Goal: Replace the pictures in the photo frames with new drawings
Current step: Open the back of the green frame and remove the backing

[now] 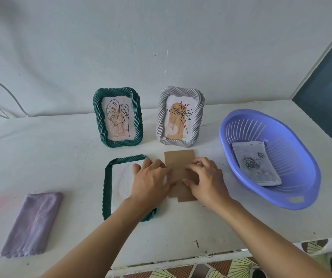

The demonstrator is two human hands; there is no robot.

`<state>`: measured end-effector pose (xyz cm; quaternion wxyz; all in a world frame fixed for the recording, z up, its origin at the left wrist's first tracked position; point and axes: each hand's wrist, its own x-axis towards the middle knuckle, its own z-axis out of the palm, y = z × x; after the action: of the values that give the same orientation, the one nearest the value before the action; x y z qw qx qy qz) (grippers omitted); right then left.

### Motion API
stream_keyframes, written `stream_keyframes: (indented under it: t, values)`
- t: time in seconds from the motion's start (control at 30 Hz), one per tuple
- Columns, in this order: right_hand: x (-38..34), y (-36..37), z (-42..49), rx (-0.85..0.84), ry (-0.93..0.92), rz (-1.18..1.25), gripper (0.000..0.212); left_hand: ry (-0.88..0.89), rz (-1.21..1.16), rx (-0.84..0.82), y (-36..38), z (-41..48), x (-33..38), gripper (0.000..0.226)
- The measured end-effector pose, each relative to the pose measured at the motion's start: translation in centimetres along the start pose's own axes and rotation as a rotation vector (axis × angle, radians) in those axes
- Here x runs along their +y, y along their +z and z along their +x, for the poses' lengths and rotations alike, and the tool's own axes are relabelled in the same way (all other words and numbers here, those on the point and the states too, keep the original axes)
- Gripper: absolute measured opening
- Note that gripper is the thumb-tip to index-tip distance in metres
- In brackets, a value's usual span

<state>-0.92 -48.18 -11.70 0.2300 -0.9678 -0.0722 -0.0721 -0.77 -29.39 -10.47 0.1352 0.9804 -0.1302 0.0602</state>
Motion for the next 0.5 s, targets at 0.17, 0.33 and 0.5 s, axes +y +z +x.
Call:
stream_keyframes:
  t: [0.17,0.33,0.5]
  values:
    - [-1.6,-0.1,0.3,0.015,-0.086,-0.033,0.028,0.042,-0.037,-0.067,-1.4,-1.5,-1.1,0.041]
    - [-4.8,0.1,1.4,0.026,-0.137,0.158,0.020,-0.146,-0.232,0.103,-4.6,-3.8,-5.1,0.024]
    - [-8.5,1.1,3.0,-0.030,-0.258,0.175,0.020,-0.333,-0.191,0.157,-6.1,-4.7,-10.4,0.021]
